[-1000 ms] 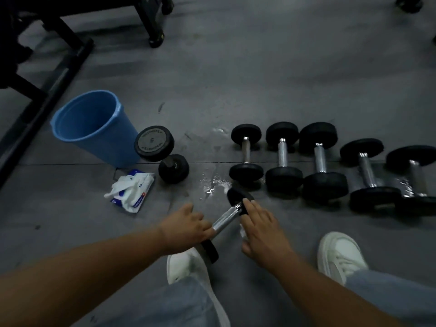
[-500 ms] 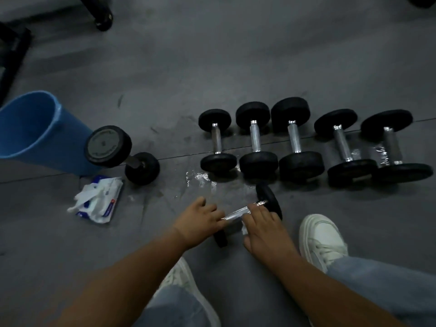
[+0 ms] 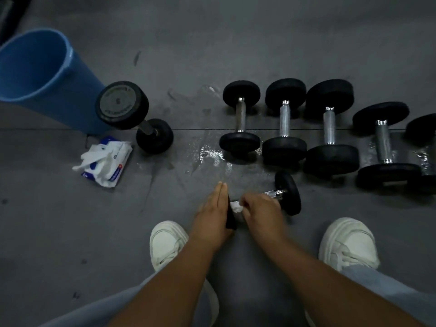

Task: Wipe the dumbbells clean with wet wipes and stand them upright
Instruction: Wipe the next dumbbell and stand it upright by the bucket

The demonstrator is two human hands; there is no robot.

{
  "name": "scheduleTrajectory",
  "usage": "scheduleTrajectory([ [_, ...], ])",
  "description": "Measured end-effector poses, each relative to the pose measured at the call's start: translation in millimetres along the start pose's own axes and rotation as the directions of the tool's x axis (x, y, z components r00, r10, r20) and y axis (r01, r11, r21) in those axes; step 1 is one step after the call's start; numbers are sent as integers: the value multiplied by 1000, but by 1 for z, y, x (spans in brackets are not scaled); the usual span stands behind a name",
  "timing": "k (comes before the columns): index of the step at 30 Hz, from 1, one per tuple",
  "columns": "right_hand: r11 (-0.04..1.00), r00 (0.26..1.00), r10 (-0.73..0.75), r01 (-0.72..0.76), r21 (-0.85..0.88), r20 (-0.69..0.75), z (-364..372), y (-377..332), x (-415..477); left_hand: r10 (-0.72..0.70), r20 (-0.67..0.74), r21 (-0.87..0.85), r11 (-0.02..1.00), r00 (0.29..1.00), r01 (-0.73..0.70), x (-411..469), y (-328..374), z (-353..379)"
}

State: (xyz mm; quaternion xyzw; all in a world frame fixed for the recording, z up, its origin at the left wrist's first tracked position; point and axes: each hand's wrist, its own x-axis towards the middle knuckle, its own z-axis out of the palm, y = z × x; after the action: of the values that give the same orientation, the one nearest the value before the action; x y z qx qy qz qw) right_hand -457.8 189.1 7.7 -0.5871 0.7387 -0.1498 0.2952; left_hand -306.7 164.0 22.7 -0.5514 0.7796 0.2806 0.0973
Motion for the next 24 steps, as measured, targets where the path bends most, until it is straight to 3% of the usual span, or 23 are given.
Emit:
scheduleTrajectory([
  [2, 995, 1000, 6, -8, -99, -17, 12, -7, 10, 19, 1, -16, 1000, 1000, -19, 3, -3, 1],
  [4, 996, 999, 22, -24, -82, -29, 19, -17, 13, 19, -5, -49, 999, 1000, -20, 7, -6, 0],
  [6, 981, 997, -62, 53, -187, -42, 21, -14, 5, 22, -9, -74, 997, 1000, -22, 11, -9, 1],
  [8, 908, 983, -165, 185, -376, 85, 20, -5, -11, 28, 2, -93, 995, 1000, -27, 12, -10, 3],
  [10, 853, 968, -174, 241, -462, 182, 20, -2, -13, 35, 3, -106, 994, 999, -34, 12, -11, 5],
  [14, 848, 975, -71, 170, -502, 210, 22, -18, 13, 29, 36, -77, 997, 999, -27, 18, -10, -4],
  [20, 840, 983, -101, 166, -516, 151, 19, -16, -4, -26, 131, -41, 999, 991, 32, 28, -5, -24],
  [24, 845, 978, -44, 145, -515, 204, 15, -28, 10, -31, 159, -51, 998, 987, 39, 30, -4, -29],
])
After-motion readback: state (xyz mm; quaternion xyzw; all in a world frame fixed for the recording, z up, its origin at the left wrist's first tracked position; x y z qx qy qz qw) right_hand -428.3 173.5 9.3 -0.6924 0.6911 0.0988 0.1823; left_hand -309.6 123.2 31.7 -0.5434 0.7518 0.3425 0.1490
